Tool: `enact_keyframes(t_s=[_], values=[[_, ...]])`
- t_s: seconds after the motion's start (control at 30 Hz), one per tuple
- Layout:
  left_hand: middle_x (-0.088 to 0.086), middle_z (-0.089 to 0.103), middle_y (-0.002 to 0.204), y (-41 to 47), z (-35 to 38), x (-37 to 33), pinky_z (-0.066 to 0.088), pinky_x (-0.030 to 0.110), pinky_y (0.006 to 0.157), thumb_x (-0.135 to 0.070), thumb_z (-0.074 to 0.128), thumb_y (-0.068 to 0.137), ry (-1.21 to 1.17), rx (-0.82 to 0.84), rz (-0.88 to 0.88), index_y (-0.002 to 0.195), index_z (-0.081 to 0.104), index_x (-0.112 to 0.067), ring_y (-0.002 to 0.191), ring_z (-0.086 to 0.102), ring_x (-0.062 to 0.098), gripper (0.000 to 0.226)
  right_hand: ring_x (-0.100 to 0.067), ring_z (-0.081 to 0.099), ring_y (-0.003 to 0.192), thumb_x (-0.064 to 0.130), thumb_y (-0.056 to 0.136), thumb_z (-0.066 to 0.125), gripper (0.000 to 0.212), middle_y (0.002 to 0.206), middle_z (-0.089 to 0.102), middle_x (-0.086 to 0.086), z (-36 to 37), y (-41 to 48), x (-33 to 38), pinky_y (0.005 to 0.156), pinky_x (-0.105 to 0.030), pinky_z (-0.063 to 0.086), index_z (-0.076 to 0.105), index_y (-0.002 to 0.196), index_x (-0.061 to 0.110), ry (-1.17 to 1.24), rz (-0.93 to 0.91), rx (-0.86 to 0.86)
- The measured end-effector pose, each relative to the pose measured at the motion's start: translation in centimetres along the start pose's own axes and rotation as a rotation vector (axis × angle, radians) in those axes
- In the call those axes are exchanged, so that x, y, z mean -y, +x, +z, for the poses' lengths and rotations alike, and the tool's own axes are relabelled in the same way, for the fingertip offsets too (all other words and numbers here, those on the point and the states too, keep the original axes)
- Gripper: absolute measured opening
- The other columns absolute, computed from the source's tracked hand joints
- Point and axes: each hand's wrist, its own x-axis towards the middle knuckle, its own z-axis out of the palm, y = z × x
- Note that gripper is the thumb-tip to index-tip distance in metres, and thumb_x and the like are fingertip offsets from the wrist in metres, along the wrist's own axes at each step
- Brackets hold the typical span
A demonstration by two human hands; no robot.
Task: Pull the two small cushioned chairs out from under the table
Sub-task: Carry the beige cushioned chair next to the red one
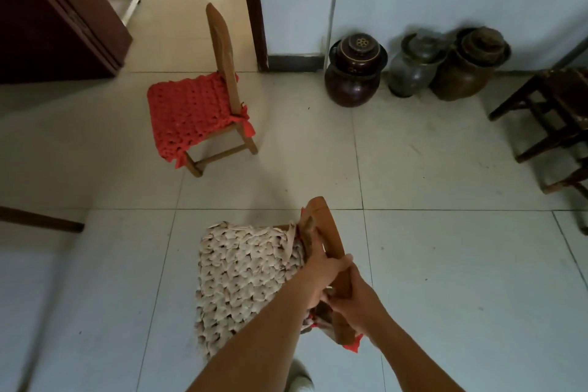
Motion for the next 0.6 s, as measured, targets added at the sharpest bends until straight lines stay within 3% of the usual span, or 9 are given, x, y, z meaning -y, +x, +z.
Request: enact_keyframes(t_s=[0.13,0.23,0.33,0.47,0.6], values=[[0.000,0.035,0.150,0.0,-0.9,0.2,0.030,0.065,0.105,-0.014,0.067,0.083,-0.109,0.027,-0.003,0.143,-0.005,-0.053,0.134,0.036,0.033,0.102,-0.004,0.058,0.086,0.004,0.084,0.062,0.066,0.110,0.064,0.003,0.3,-0.6,0.5,0.056,-0.007,0.044,0.032,0.140,0.021,0.048,0.015,-0.003],[0.001,0.041,0.145,-0.8,-1.8,0.2,0.035,0.061,0.104,-0.006,0.067,0.082,-0.167,0.001,0.039,0.146,0.002,-0.048,0.130,0.041,0.032,0.100,0.002,0.057,0.071,0.002,0.081,0.065,0.071,0.093,0.059,0.015,1.0,-1.1,1.5,0.050,-0.007,0.045,0.033,0.141,0.022,0.061,0.016,0.010],[0.003,0.036,0.150,-1.9,-3.5,-0.3,0.039,0.060,0.102,-0.002,0.065,0.081,-0.194,-0.051,0.108,0.148,0.014,-0.040,0.133,0.039,0.032,0.093,0.004,0.060,0.060,-0.002,0.077,0.067,0.076,0.082,0.057,0.024,1.7,-1.5,3.3,0.048,-0.007,0.045,0.035,0.140,0.025,0.062,0.016,0.060],[0.012,0.042,0.146,-3.4,-6.3,-2.4,0.046,0.060,0.094,0.007,0.062,0.080,-0.270,-0.080,0.165,0.145,0.024,-0.039,0.126,0.046,0.039,0.088,-0.004,0.067,0.074,-0.005,0.074,0.067,0.087,0.088,0.061,0.019,2.4,-1.0,6.7,0.057,-0.015,0.052,0.027,0.144,0.028,0.051,-0.031,0.123],[0.010,0.045,0.143,-4.6,-9.0,-5.5,0.055,0.045,0.079,0.007,0.061,0.081,-0.296,-0.090,0.233,0.140,0.029,-0.040,0.124,0.048,0.035,0.082,-0.010,0.066,0.085,-0.005,0.072,0.065,0.088,0.095,0.066,0.006,2.6,0.1,10.7,0.064,-0.019,0.054,0.028,0.145,0.028,-0.005,-0.111,0.158]])
